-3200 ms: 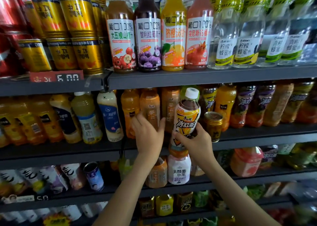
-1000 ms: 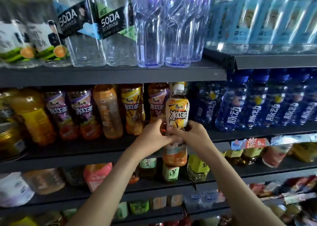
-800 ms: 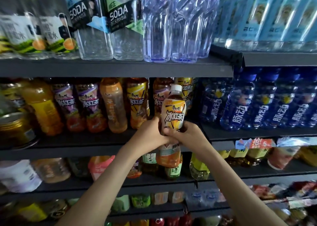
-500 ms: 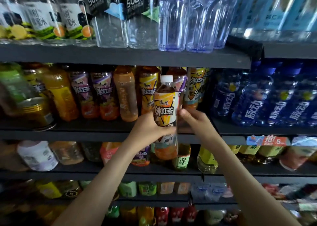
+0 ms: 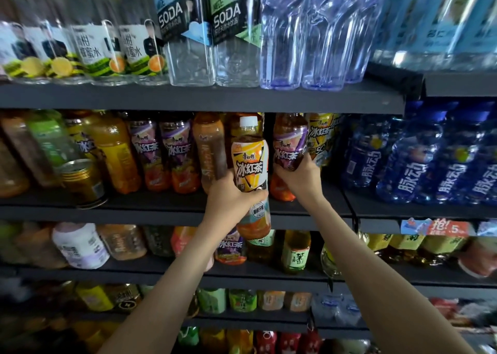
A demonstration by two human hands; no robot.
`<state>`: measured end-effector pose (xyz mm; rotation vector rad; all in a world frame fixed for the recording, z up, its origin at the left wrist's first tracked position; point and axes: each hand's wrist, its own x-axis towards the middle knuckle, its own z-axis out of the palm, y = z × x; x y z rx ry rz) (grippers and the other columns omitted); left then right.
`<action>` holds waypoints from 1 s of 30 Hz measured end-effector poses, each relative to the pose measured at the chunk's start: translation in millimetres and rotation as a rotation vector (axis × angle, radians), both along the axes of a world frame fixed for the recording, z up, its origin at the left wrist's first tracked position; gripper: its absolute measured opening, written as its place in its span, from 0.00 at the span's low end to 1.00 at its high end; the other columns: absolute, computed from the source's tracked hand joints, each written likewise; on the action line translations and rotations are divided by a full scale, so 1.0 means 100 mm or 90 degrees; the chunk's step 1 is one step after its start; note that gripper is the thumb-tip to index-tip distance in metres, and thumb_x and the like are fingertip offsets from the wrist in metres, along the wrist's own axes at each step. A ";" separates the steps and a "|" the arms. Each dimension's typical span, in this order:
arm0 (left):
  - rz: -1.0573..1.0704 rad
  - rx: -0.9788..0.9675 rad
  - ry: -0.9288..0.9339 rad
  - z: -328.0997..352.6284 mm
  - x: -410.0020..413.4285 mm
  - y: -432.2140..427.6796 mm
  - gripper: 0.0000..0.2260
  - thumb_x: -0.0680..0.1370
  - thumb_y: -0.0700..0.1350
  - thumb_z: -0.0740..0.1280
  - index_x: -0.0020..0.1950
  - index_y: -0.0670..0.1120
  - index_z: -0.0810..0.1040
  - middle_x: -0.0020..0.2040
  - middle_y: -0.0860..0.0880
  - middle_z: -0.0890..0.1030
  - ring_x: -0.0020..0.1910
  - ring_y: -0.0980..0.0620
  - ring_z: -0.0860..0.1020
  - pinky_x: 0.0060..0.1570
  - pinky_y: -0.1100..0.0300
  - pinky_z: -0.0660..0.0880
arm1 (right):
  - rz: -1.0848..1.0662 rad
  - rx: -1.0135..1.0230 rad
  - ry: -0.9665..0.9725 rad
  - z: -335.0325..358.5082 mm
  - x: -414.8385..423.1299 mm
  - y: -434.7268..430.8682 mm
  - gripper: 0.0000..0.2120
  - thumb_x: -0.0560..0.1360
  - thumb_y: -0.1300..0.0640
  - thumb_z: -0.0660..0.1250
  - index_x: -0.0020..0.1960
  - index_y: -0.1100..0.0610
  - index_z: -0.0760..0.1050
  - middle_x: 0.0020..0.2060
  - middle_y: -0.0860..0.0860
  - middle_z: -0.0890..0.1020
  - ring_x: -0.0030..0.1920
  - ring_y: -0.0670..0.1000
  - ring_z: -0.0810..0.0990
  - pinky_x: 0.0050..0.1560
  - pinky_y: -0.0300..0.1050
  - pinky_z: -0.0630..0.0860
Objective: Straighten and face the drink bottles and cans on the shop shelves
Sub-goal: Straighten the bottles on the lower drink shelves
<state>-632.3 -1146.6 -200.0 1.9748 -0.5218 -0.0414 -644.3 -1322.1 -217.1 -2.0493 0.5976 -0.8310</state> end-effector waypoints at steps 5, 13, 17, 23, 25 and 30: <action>-0.005 -0.038 -0.026 0.01 -0.03 -0.16 0.21 0.68 0.48 0.76 0.57 0.46 0.75 0.47 0.55 0.79 0.44 0.59 0.77 0.37 0.73 0.71 | -0.024 0.042 -0.023 -0.02 -0.36 -0.08 0.25 0.67 0.47 0.76 0.59 0.56 0.73 0.49 0.49 0.81 0.46 0.46 0.77 0.42 0.36 0.71; -0.009 -0.043 -0.108 -0.01 0.01 -0.68 0.23 0.70 0.46 0.75 0.61 0.43 0.72 0.52 0.50 0.80 0.49 0.54 0.77 0.40 0.73 0.68 | -0.071 0.091 -0.054 0.03 -0.81 -0.32 0.24 0.67 0.48 0.76 0.60 0.53 0.73 0.49 0.47 0.80 0.47 0.45 0.77 0.38 0.30 0.71; 0.002 -0.027 -0.133 -0.05 0.10 -0.94 0.26 0.70 0.47 0.75 0.63 0.41 0.69 0.57 0.44 0.79 0.55 0.47 0.79 0.44 0.67 0.69 | -0.075 0.082 -0.039 0.07 -0.91 -0.40 0.22 0.67 0.51 0.76 0.57 0.54 0.73 0.45 0.46 0.79 0.41 0.41 0.76 0.35 0.30 0.68; 0.017 0.036 -0.177 -0.13 0.23 -1.12 0.28 0.73 0.52 0.72 0.67 0.40 0.68 0.61 0.41 0.76 0.59 0.44 0.75 0.48 0.63 0.68 | -0.061 0.081 -0.025 0.04 -0.96 -0.43 0.20 0.67 0.51 0.76 0.54 0.52 0.73 0.43 0.44 0.79 0.41 0.39 0.75 0.35 0.30 0.69; 0.022 0.058 -0.175 -0.16 0.23 -1.10 0.28 0.74 0.53 0.71 0.68 0.41 0.68 0.62 0.41 0.75 0.60 0.42 0.75 0.51 0.58 0.71 | -0.051 0.071 -0.021 0.04 -0.97 -0.42 0.19 0.67 0.51 0.76 0.52 0.51 0.72 0.41 0.41 0.77 0.40 0.35 0.74 0.33 0.26 0.68; 0.027 0.033 -0.194 -0.20 0.07 -0.90 0.26 0.74 0.53 0.70 0.66 0.40 0.71 0.60 0.43 0.77 0.60 0.45 0.75 0.54 0.59 0.71 | 0.003 0.071 -0.016 0.07 -0.99 -0.30 0.19 0.66 0.51 0.77 0.53 0.51 0.73 0.41 0.41 0.78 0.40 0.35 0.74 0.34 0.26 0.69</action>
